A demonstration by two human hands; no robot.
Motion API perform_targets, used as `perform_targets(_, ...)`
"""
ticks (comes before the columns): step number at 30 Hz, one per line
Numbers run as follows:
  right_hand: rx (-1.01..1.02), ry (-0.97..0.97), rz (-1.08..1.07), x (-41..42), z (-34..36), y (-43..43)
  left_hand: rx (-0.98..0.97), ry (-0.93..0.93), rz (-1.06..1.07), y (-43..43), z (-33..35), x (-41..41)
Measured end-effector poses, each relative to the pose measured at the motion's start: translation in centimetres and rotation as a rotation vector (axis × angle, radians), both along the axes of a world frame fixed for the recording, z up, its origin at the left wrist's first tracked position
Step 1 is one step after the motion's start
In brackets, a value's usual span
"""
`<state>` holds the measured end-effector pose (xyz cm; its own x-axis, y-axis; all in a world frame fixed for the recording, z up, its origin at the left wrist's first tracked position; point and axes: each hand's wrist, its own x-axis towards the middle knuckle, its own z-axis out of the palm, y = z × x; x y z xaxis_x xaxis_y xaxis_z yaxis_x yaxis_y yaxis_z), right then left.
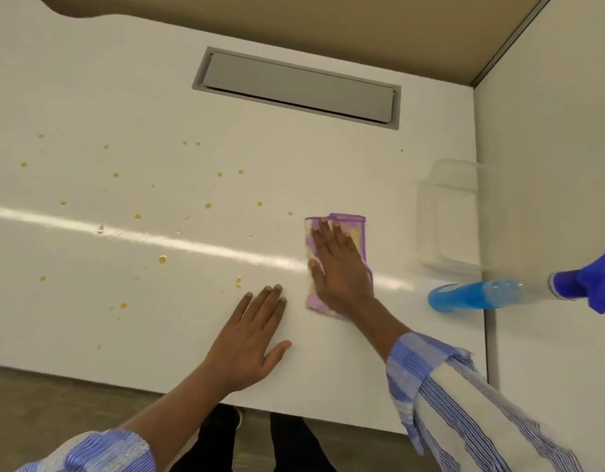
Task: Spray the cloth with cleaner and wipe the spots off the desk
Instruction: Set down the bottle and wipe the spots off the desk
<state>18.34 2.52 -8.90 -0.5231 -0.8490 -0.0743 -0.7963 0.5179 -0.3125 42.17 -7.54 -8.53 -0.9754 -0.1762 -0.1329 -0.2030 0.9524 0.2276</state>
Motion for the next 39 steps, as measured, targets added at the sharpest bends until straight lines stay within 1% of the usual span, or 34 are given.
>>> perform_targets(2,-0.032,-0.006,0.148,1.2,-0.2,3.1,0.008,0.014,0.004,0.1,-0.2,0.1)
perform_targets(4,-0.054,0.002,0.178,0.6,-0.4,5.5,0.013,0.015,0.000,0.1,-0.3,0.2)
perform_targets(6,-0.046,0.013,0.057,-1.9,-0.5,6.0,0.006,0.013,-0.006,0.0,-0.4,0.2)
perform_targets(8,-0.022,0.030,-0.095,-5.2,-0.5,4.7,-0.002,0.006,-0.008,-0.1,-0.3,0.2)
perform_targets(11,0.015,0.054,-0.247,-8.8,-0.3,0.6,0.007,0.014,0.001,0.0,-0.3,0.1)
perform_targets(13,-0.001,0.056,-0.316,-9.6,-0.4,-2.5,0.009,0.019,0.008,0.1,-0.4,0.0)
perform_targets(15,-0.017,0.059,-0.266,-8.7,-0.4,-4.8,0.001,0.025,0.010,0.1,-0.5,0.0)
perform_targets(18,-0.051,0.028,-0.024,-4.9,-0.4,-4.6,-0.001,0.038,0.004,0.0,-0.5,0.0)
perform_targets(19,-0.059,0.008,0.023,-4.1,-0.3,-3.7,-0.006,0.042,0.002,0.0,-0.4,0.0)
perform_targets(21,-0.085,0.005,0.027,-4.4,-0.4,-1.8,-0.020,0.048,-0.004,-0.2,-0.3,-0.1)
perform_targets(23,-0.116,0.070,-0.071,-7.2,-0.8,-1.1,-0.034,0.062,-0.008,-0.2,-0.2,-0.4)
perform_targets(25,-0.111,0.129,-0.251,-11.1,-1.3,-2.0,-0.049,0.069,-0.017,-0.3,0.0,-0.5)
perform_targets(26,-0.104,0.138,-0.346,-12.9,-1.3,-2.8,-0.051,0.073,-0.020,-0.4,0.1,-0.6)
perform_targets(29,-0.058,0.079,-0.583,-16.1,-0.9,-6.7,-0.046,0.084,-0.016,-0.4,0.1,-0.6)
perform_targets(30,-0.057,0.072,-0.603,-16.2,-0.8,-8.1,-0.041,0.091,-0.011,-0.3,0.0,-0.6)
perform_targets(31,-0.062,0.088,-0.560,-15.9,-0.8,-9.0,-0.036,0.099,-0.007,-0.3,0.0,-0.6)
perform_targets(34,-0.056,0.155,-0.242,-15.3,-1.3,-9.0,-0.024,0.132,0.001,-0.2,-0.1,-0.7)
perform_targets(35,-0.054,0.157,-0.208,-16.0,-1.6,-8.3,-0.026,0.141,0.001,-0.2,0.0,-0.7)
perform_targets(36,-0.060,0.167,-0.248,-17.1,-1.6,-7.9,-0.029,0.146,0.000,-0.2,0.1,-0.7)
perform_targets(39,-0.077,0.178,-0.558,-21.1,-1.7,-7.8,-0.031,0.146,0.002,-0.2,0.4,-0.8)
